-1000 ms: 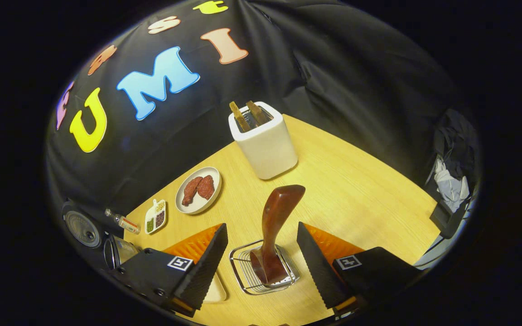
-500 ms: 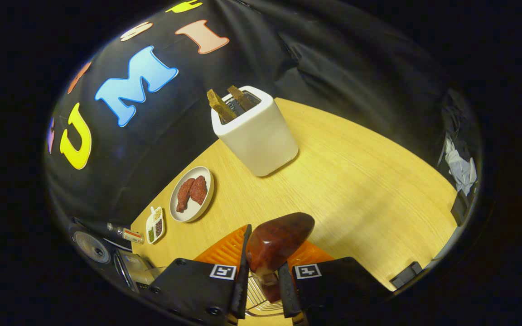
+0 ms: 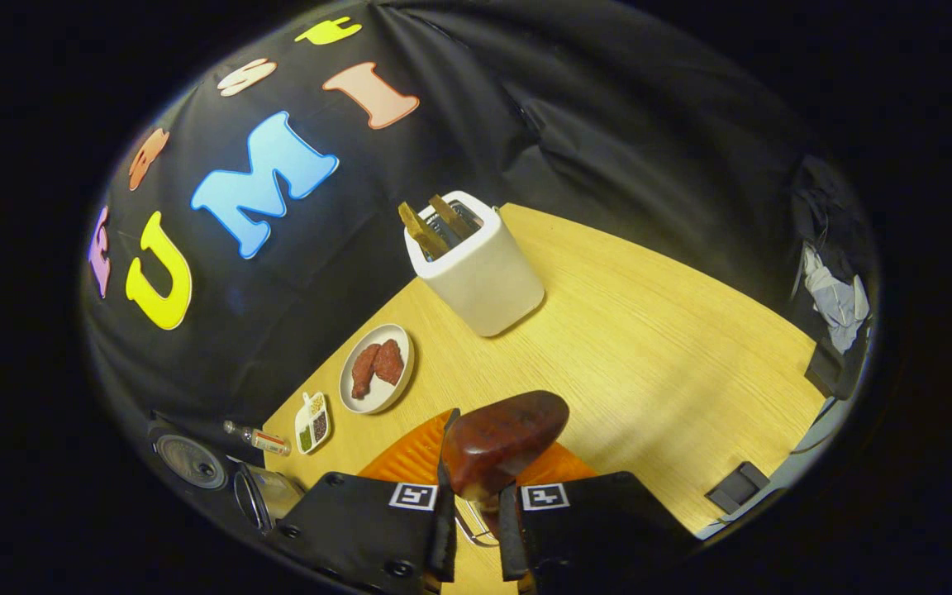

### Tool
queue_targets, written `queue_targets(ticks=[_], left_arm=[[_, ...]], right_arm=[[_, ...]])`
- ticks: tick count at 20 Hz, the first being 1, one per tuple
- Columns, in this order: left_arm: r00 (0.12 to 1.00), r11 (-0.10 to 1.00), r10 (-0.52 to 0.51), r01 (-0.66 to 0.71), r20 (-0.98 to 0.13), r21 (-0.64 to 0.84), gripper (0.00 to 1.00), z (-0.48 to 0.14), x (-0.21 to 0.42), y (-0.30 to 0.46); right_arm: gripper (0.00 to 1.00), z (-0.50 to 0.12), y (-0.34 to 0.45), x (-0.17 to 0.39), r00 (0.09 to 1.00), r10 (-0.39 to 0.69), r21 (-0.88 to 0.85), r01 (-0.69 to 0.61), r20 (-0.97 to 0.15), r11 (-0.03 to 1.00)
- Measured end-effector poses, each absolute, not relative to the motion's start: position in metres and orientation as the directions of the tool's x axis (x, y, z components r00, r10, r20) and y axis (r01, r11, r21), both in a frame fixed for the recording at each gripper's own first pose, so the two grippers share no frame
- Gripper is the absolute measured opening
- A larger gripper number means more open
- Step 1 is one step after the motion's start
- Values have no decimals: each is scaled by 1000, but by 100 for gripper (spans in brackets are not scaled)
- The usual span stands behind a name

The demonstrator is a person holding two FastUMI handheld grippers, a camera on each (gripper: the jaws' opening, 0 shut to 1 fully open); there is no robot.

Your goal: Close the left gripper, press the button to open the rice cooker; take a wooden spoon from the chopstick holder with the right hand, scoop a spoonful of rice and pour it into the rice cooker, then put the wooden spoon back into the chopstick holder.

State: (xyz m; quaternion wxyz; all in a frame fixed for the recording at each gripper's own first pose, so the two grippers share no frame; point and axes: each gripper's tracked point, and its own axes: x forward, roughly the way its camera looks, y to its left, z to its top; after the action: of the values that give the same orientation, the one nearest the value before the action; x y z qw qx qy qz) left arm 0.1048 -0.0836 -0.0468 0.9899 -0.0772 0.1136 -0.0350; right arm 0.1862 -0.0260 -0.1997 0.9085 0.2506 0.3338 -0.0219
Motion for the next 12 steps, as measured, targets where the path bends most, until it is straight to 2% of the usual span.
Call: queue_targets(ticks=[7, 8, 9, 12], left_arm=[[964, 971, -151, 103, -217, -217, 94, -59, 94, -61], [966, 967, -155, 105, -209, -232, 94, -58, 91, -54], [968, 965, -151, 100, -200, -244, 94, -58, 89, -46], [972, 960, -129, 72, -198, -271, 94, -66, 80, -17]], right_arm=[[23, -139, -31, 160, 842, 45, 358, 180, -538, 916], [19, -131, -28, 157, 845, 42, 348, 174, -533, 921], [23, -123, -24, 153, 851, 39, 343, 169, -524, 924], [23, -99, -3, 144, 872, 42, 346, 149, -488, 926]])
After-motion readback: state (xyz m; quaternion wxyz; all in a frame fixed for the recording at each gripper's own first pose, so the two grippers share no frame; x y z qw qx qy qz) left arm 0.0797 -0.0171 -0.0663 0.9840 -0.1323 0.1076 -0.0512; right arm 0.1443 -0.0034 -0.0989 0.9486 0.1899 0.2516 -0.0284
